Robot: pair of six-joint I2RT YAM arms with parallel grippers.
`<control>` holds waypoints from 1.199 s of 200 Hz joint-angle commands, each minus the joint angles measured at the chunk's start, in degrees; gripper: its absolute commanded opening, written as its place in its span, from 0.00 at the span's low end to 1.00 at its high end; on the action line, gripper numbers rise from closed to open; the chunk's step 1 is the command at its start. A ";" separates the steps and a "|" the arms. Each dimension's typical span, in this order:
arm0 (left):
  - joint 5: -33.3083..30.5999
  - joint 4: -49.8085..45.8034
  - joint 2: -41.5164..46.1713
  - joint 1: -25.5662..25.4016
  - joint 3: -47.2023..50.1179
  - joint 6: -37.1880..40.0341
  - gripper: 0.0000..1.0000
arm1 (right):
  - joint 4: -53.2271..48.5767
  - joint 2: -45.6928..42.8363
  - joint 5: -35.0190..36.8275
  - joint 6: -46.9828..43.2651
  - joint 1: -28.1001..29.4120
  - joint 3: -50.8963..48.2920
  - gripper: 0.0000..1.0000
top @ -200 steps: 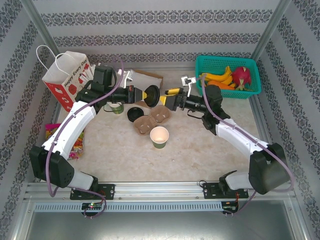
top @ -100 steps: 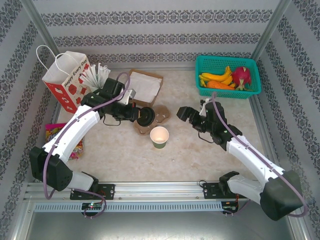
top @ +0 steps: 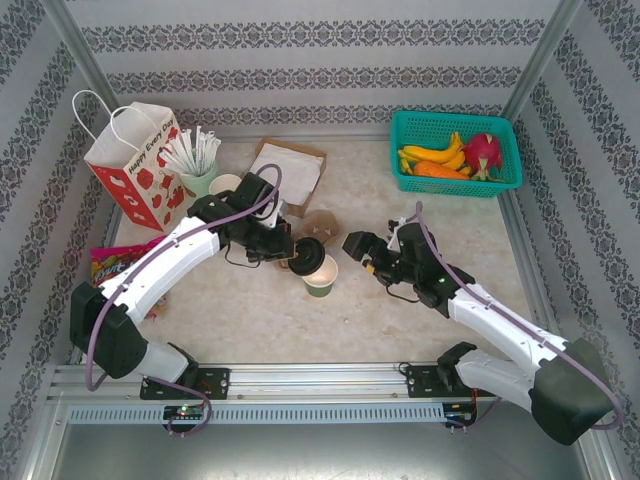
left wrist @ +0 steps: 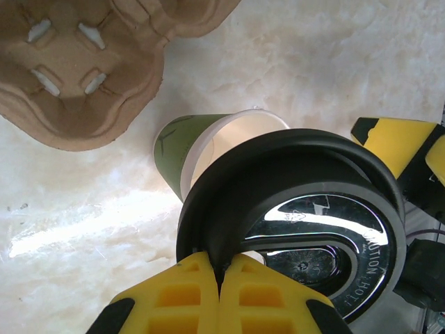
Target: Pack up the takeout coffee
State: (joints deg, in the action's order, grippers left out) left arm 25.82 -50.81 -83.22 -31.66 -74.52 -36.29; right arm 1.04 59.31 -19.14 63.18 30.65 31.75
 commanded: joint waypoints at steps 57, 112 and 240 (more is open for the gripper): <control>-7.09 1.21 -4.46 -4.83 0.54 -5.47 0.00 | 7.21 3.49 -5.22 -4.65 2.88 0.71 0.98; -6.25 4.04 -7.48 -5.69 0.76 -5.86 0.00 | 8.98 9.43 -7.41 -7.85 4.71 2.48 0.98; -8.65 -1.07 -10.54 -7.00 -5.50 -2.29 0.00 | 8.81 15.20 -10.02 -10.15 6.60 6.40 0.98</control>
State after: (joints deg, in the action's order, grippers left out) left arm 18.28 -50.63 -93.23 -37.52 -77.95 -39.70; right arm 8.71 74.06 -27.07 54.11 36.27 36.18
